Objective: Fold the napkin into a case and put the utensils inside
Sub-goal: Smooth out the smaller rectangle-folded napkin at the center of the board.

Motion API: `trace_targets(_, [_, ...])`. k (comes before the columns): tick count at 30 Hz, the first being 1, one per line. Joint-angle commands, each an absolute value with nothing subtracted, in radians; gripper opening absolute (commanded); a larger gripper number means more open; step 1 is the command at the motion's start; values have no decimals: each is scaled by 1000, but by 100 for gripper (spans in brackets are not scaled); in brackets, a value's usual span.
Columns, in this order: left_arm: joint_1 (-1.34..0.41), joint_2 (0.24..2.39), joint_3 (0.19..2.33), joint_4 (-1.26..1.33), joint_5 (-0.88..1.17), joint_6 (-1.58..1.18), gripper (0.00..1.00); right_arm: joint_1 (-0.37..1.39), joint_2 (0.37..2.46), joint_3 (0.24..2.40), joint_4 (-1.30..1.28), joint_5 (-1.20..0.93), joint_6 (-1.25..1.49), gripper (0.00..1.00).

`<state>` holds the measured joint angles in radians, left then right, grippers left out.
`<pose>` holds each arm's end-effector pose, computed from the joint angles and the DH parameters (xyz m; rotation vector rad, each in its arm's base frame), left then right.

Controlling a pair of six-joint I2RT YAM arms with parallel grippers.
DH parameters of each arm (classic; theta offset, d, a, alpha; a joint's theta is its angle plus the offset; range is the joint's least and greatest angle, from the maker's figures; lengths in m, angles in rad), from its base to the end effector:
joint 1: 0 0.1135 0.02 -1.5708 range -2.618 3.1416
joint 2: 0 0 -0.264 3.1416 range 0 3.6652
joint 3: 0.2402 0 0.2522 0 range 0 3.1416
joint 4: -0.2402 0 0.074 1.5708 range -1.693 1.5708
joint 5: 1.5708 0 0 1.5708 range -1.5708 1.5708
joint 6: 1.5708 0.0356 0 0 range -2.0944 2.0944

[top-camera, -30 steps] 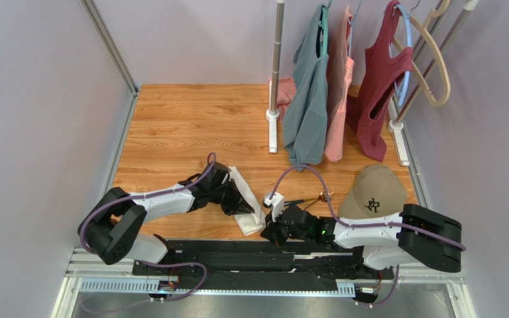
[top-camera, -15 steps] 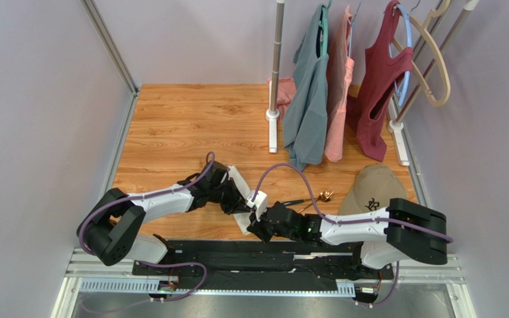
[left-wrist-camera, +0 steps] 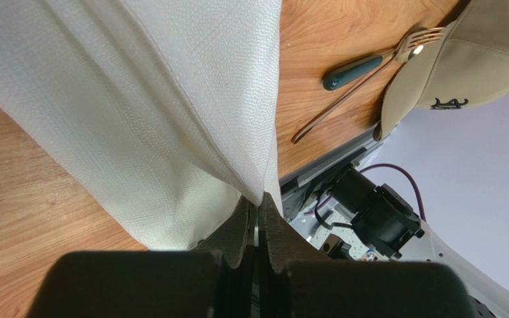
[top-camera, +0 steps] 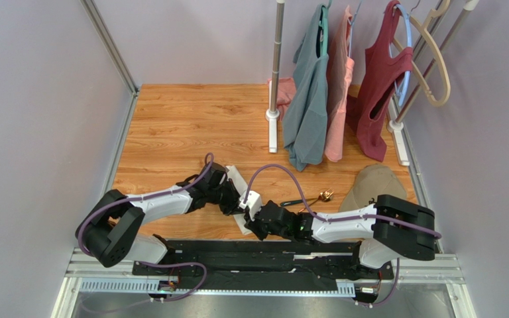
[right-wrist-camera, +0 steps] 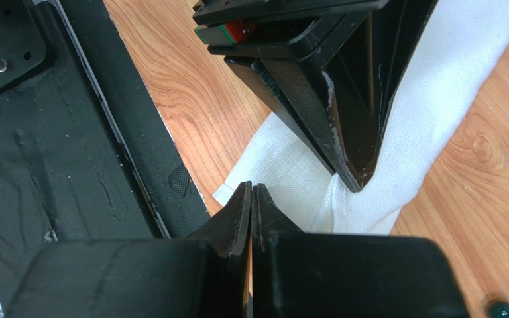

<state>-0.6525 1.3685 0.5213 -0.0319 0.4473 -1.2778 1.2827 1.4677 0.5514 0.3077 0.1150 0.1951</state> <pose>0.1828 -0.1590 0.1465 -0.6547 2.7855 -1.2141 0.0833 0.2666 0.1558 -1.1133 1.9730 0.6997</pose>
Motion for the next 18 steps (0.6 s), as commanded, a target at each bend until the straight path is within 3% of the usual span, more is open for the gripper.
trace_targets(1, [-647,1345,512,-6,453,-1278,0,1292,1508,574,357,120,173,0])
trace_targets(18, [-638,1261,549,-188,384,-1137,0,1324,1615,496,337,279,256,0])
